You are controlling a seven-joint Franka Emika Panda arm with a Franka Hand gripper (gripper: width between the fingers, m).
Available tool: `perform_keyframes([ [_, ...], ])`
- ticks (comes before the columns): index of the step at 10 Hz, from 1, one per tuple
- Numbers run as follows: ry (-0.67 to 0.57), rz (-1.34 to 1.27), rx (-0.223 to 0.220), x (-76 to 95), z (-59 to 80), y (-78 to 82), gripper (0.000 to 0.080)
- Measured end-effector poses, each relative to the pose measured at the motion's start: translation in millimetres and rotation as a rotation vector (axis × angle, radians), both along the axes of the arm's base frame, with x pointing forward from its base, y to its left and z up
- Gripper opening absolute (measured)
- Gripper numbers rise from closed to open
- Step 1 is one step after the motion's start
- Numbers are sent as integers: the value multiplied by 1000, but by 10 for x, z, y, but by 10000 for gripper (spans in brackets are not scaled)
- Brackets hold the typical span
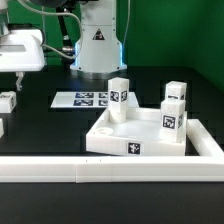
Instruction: Assemble square table
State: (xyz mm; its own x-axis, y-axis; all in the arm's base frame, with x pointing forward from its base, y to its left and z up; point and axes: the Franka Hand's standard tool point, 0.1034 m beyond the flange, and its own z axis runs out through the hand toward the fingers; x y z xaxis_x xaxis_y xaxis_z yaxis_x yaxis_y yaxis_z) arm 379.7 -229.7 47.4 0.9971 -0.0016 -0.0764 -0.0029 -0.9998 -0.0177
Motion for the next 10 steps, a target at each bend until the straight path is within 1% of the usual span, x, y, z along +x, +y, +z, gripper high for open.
perform_keyframes([
  [2,0,1,0,2,-3,3,649],
  [3,54,-27,16,-10,-40,79,649],
  [4,122,-22,17,9,-94,130,649],
  [5,165,-17,14,35,-125,131,649],
  [6,203,-21,5,75,-135,98,649],
  [7,278,-15,5,109,-117,47,649],
  [8,332,-19,14,147,-93,26,649],
  [9,367,-28,27,134,-64,59,649],
  [10,417,-29,49,83,-57,102,649],
])
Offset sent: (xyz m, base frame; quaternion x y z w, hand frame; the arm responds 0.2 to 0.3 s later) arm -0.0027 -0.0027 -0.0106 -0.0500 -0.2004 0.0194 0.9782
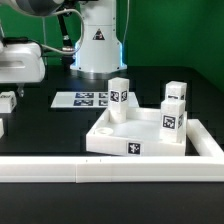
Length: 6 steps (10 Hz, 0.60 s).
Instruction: Assemble square table
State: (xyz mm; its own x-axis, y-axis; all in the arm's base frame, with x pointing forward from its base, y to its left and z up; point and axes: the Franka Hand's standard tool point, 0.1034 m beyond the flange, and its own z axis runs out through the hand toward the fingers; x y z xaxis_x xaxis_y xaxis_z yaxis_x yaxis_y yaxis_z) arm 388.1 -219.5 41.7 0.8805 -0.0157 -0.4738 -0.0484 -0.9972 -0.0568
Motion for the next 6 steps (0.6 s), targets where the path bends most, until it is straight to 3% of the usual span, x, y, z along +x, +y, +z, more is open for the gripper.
perform_keyframes([
  [4,223,28,39,-56,-68,21,649],
  [5,292,124,-24,-168,-93,-150,649],
  [6,308,148,-36,-183,-84,-176,649],
])
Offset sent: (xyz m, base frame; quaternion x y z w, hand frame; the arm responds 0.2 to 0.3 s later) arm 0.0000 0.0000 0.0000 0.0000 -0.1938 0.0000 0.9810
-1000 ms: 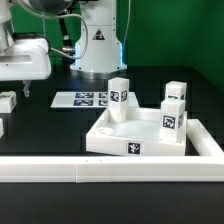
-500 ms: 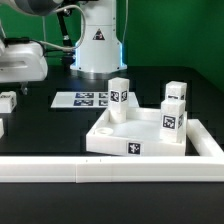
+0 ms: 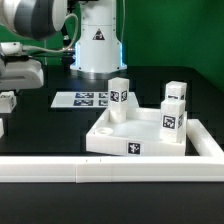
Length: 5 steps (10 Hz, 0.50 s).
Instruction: Assemble square table
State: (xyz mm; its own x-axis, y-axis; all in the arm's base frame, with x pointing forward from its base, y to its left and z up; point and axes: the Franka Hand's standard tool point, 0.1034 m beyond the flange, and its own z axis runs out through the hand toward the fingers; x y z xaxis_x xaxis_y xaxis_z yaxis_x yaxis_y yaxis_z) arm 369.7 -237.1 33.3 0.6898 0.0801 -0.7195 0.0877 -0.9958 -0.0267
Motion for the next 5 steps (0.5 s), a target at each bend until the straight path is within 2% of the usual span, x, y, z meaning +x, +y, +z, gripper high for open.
perform_keyframes([
  [2,-35,-1,-10,-3,40,-74,649],
  [5,-32,3,-10,1,21,-61,649],
])
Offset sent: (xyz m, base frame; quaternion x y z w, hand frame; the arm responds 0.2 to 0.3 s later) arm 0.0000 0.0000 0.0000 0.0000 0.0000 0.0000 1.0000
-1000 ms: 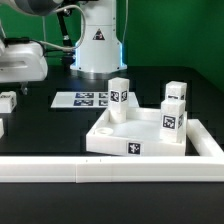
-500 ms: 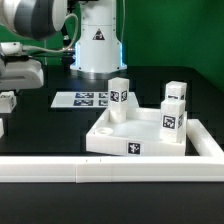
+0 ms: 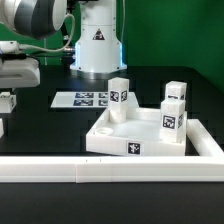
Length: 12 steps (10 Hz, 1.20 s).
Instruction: Assemble square table
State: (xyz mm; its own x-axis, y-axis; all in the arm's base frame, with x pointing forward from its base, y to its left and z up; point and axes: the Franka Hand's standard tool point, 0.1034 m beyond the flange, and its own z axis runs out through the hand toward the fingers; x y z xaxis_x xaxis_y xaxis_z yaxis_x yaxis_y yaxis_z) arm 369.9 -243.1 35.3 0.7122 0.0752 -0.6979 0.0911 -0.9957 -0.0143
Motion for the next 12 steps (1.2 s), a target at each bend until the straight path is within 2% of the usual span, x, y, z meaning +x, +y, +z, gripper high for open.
perform_keyframes([
  [1,1,0,0,-2,-2,1,649],
  [3,32,-43,-29,-55,-25,69,649],
  [5,68,-96,-9,-105,-49,190,649],
  [9,95,-98,4,-140,-69,218,649],
  [10,129,-84,25,-197,-95,235,649],
  [12,124,-21,82,-202,-171,220,649],
])
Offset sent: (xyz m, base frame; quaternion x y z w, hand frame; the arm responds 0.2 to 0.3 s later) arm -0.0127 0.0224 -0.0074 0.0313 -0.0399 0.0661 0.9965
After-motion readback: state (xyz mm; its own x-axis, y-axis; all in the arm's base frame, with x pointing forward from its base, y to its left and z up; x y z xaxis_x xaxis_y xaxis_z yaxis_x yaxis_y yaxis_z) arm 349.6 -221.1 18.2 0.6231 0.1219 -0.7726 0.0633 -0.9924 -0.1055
